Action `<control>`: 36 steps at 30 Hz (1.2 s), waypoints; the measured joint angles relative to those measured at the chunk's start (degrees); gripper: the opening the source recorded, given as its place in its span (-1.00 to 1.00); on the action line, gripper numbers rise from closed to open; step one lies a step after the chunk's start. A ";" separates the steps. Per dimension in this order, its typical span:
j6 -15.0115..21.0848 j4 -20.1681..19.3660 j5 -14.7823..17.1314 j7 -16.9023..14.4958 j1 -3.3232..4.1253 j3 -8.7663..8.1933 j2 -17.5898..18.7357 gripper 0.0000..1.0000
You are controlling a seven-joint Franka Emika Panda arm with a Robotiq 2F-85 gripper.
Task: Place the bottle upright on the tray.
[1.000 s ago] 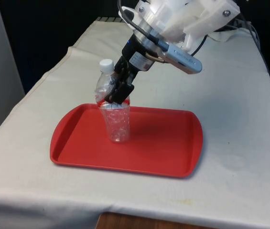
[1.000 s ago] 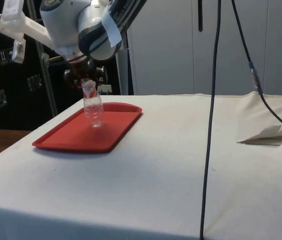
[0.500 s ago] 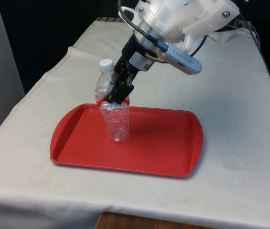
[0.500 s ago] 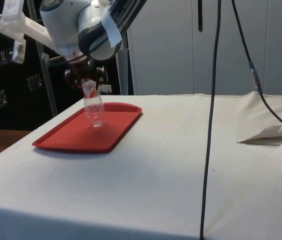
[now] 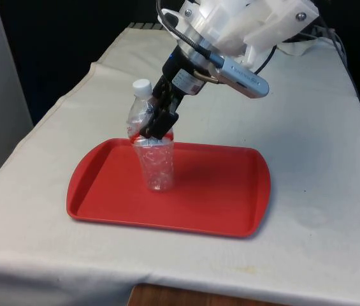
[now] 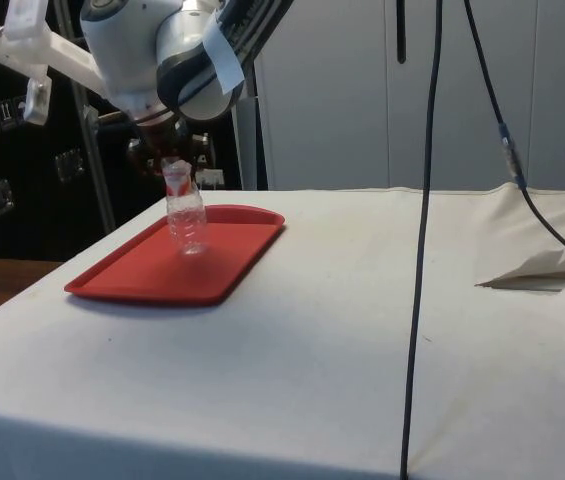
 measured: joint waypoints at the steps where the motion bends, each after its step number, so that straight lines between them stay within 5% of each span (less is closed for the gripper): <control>1: 0.00 0.00 0.00 0.00 0.00 0.00 0.00 -0.35; 36: 0.23 -0.11 -0.06 0.69 0.00 0.00 0.00 -0.35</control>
